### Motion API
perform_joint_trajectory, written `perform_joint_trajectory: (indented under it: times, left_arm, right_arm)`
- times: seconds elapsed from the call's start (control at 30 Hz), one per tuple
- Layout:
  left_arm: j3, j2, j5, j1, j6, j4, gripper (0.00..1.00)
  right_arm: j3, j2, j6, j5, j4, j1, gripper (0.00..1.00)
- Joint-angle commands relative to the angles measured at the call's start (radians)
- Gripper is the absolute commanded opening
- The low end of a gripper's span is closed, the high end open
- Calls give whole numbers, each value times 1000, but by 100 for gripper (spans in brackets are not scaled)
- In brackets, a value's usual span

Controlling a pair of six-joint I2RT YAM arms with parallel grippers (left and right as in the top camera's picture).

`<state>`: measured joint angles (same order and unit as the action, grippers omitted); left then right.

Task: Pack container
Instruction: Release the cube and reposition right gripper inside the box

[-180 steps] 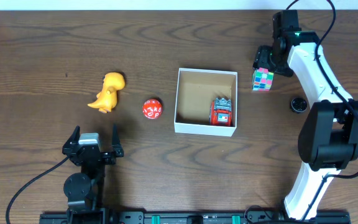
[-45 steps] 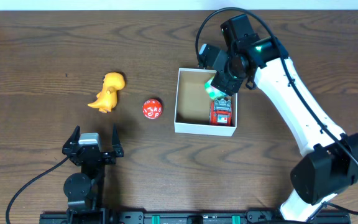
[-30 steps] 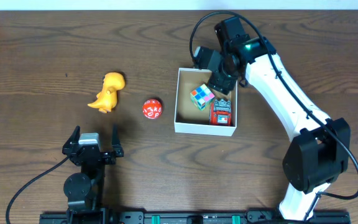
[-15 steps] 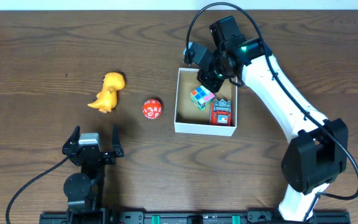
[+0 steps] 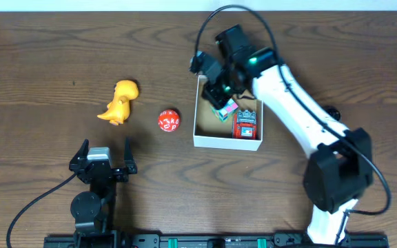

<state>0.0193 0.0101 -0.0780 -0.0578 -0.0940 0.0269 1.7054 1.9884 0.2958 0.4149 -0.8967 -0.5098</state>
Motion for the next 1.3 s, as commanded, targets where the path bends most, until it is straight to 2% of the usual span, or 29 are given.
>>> perform_joint_trajectory:
  times: [0.0, 0.37, 1.27]
  left_arm:
    - [-15, -6, -12, 2, 1, 36, 98]
    - [-15, -6, -12, 2, 0, 36, 98]
    - [-15, -6, -12, 2, 0, 36, 98]
  right_arm:
    - [0, 57, -94, 19, 0, -35, 1]
    - [0, 87, -116, -50, -5, -47, 1]
    - [0, 104, -95, -80, -51, -48, 1]
